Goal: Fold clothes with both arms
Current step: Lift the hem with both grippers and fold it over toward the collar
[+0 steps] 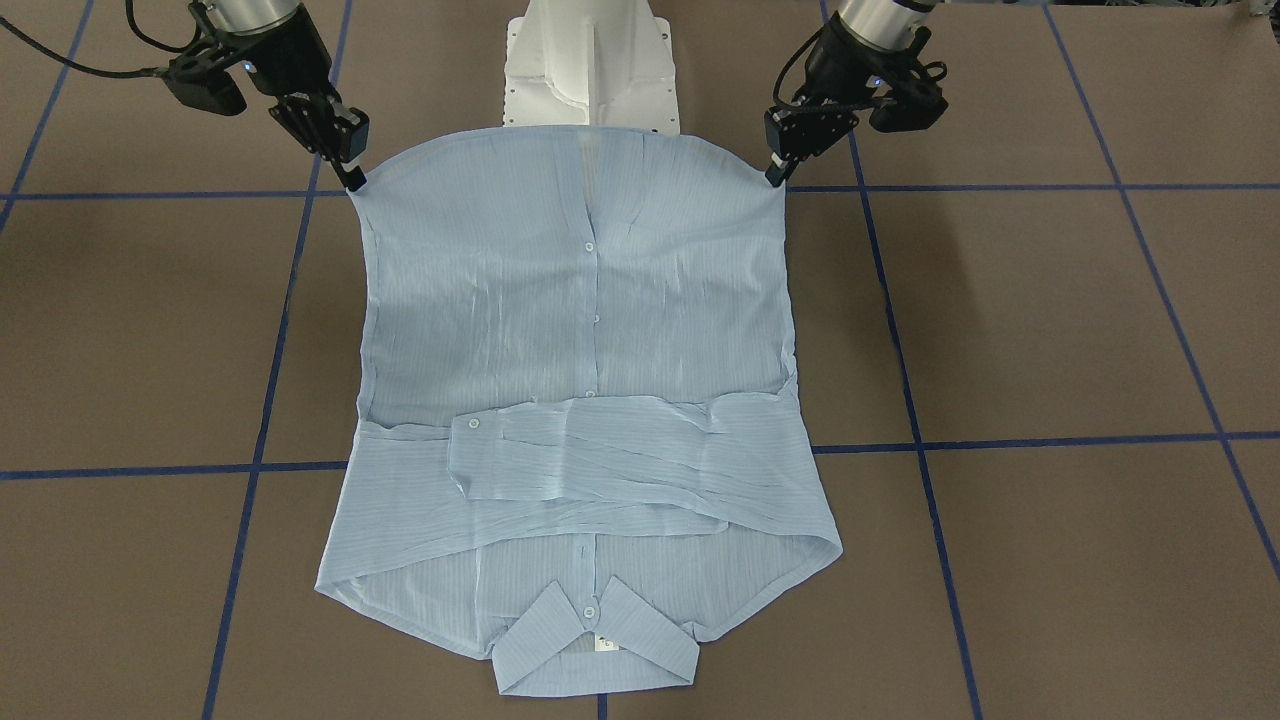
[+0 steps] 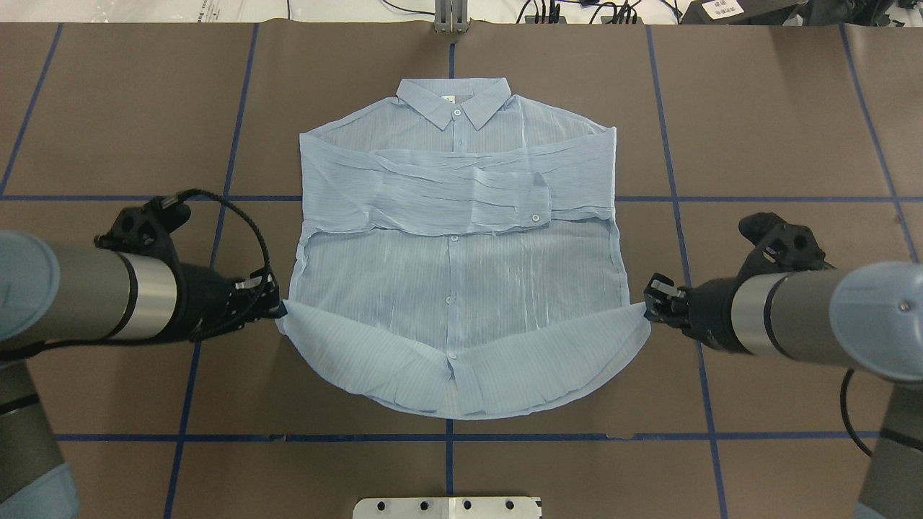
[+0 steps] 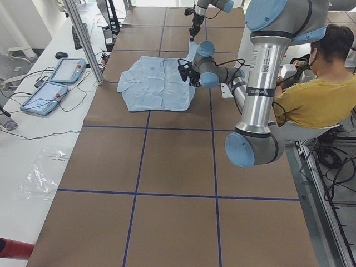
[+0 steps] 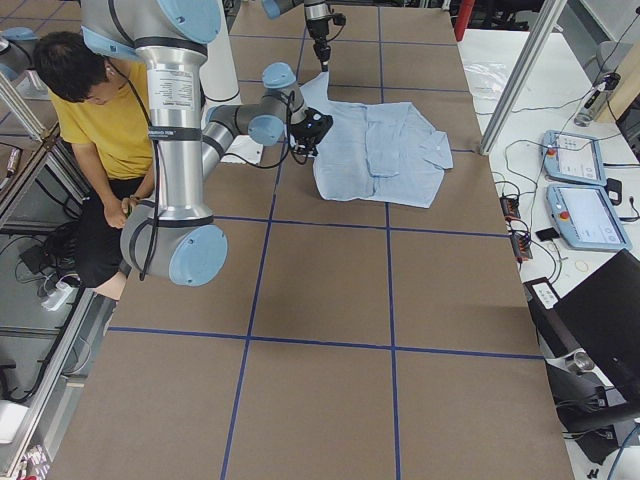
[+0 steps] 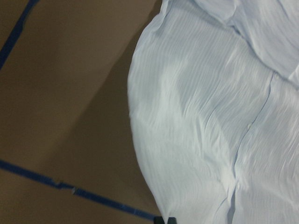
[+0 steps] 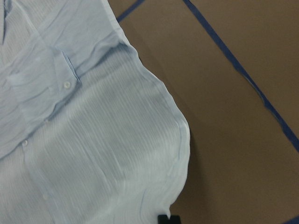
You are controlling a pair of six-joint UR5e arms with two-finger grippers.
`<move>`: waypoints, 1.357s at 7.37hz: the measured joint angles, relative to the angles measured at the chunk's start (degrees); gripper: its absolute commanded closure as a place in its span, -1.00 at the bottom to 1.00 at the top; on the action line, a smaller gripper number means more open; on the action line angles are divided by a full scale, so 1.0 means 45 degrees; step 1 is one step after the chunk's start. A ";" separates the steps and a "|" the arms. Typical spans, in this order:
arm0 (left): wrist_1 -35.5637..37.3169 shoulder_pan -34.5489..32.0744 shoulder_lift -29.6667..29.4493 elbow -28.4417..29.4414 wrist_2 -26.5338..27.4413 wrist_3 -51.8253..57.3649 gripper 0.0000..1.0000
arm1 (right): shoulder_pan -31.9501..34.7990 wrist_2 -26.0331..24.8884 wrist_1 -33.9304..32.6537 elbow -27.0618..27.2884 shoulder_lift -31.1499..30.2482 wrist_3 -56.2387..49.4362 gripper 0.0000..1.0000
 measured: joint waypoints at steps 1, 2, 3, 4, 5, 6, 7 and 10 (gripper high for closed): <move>0.0043 -0.1256 -0.0824 0.1225 -0.0402 0.1146 1.00 | 0.1373 0.0745 -0.0582 -0.1103 0.1138 -0.1225 1.00; 0.0033 -0.2380 -0.1528 0.2372 -0.0655 0.1919 1.00 | 0.2492 0.1323 -0.0855 -0.2270 0.2069 -0.2263 1.00; -0.0090 -0.3209 -0.2148 0.3563 -0.0761 0.2545 1.00 | 0.3257 0.1595 -0.0911 -0.3562 0.2987 -0.2935 1.00; -0.0425 -0.3694 -0.2828 0.4856 -0.0796 0.2956 1.00 | 0.3717 0.1680 -0.0892 -0.4865 0.3866 -0.3310 1.00; -0.1100 -0.3971 -0.3601 0.6380 -0.0801 0.3122 1.00 | 0.4015 0.1683 -0.0696 -0.6447 0.4810 -0.3589 1.00; -0.2269 -0.4103 -0.4368 0.8214 -0.0781 0.3169 1.00 | 0.4201 0.1639 0.0129 -0.8478 0.5768 -0.3804 1.00; -0.3592 -0.4161 -0.5149 1.0110 -0.0744 0.3168 1.00 | 0.4278 0.1565 0.1407 -1.0270 0.6302 -0.3903 1.00; -0.5468 -0.4155 -0.6994 1.3781 -0.0208 0.3137 0.87 | 0.4305 0.1491 0.2976 -1.2354 0.6704 -0.3957 1.00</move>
